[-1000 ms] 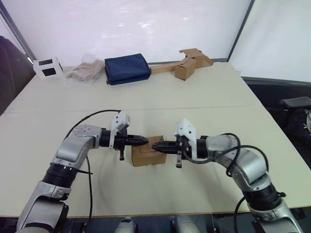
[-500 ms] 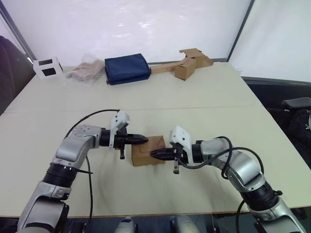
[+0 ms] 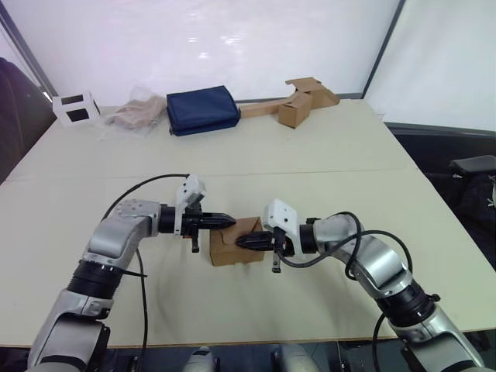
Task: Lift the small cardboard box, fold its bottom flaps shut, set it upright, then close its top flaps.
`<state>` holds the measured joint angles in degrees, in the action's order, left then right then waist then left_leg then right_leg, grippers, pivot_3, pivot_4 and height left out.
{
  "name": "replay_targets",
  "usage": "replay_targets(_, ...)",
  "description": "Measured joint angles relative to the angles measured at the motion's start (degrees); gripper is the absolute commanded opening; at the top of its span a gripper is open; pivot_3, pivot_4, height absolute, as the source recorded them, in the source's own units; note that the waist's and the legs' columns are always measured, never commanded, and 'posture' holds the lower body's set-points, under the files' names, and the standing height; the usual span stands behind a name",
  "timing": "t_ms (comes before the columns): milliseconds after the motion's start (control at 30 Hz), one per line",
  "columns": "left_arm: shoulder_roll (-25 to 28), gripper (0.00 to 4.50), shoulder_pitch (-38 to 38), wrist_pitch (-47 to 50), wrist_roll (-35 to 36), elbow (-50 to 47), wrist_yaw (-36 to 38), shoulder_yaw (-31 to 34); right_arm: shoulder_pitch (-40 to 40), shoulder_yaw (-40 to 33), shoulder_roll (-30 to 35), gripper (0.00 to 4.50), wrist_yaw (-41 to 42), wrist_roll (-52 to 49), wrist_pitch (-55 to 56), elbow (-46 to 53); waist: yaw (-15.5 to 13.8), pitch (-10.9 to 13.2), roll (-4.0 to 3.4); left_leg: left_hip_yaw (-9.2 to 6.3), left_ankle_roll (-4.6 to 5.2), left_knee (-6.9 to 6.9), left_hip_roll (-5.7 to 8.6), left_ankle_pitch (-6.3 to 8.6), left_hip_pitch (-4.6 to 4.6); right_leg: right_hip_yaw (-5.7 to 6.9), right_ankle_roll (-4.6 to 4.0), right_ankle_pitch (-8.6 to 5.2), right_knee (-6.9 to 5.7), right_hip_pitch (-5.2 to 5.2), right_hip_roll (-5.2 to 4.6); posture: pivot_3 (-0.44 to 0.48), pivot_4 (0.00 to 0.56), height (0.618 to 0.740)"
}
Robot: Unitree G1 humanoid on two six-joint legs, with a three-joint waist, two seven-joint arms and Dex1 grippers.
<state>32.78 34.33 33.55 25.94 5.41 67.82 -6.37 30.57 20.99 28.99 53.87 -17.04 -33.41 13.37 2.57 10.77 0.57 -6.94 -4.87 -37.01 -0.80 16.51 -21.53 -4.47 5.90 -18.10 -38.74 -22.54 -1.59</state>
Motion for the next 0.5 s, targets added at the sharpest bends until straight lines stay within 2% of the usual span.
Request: replay_targets(500, -0.12, 0.04, -0.25, 1.44, 1.18, -1.66, -0.75, 0.78, 2.08, 0.82, -1.58, 0.0, 0.79, 2.87, 3.4, -5.54, -0.01, 0.0, 0.0, 0.0, 0.0, 0.0, 0.0, 0.0, 0.0, 0.0, 0.0, 0.0, 0.01, 0.01, -0.01, 0.0, 0.15, 0.74)
